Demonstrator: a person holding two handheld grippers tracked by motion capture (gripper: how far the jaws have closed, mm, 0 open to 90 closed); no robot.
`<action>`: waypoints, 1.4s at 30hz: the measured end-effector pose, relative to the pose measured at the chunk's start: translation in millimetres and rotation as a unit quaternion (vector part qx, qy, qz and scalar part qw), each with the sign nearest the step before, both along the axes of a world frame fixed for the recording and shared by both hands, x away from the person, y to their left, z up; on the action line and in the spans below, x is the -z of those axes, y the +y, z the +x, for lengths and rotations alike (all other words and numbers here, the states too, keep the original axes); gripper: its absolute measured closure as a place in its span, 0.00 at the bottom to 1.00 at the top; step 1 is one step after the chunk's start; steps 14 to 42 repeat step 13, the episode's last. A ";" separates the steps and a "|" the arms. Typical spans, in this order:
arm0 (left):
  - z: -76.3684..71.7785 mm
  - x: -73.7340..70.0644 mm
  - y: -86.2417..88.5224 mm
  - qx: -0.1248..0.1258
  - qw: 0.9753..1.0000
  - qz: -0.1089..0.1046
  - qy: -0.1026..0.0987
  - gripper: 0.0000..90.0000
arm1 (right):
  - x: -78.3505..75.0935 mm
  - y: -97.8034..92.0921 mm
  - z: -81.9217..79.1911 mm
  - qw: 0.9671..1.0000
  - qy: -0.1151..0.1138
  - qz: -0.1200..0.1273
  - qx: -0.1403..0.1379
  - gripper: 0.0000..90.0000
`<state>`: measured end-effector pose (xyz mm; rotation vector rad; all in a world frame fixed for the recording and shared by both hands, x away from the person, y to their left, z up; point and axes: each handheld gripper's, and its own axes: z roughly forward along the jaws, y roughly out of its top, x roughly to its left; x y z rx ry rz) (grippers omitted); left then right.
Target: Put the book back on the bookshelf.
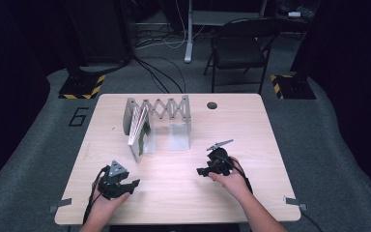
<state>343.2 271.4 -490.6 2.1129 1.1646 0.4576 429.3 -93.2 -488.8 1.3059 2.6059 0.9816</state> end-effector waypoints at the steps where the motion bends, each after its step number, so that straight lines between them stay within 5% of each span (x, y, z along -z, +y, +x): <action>1: 0.1 0.6 -1.2 -0.001 1.000 -0.001 -0.003 0.50 | 0.4 0.9 -0.3 1.000 -0.001 0.000 0.004 0.44; 7: 0.3 0.5 -2.9 -0.001 1.000 -0.001 0.000 0.51 | 0.4 -0.2 -0.1 1.000 0.006 0.004 0.010 0.43; 13: 8.2 -0.3 -1.9 -0.053 0.998 -0.014 -0.014 0.52 | 2.9 -3.7 0.9 1.000 0.006 0.008 0.014 0.43; 42: 8.2 -0.3 -1.9 -0.053 0.998 -0.014 -0.014 0.52 | 2.9 -3.7 0.9 1.000 0.006 0.008 0.014 0.43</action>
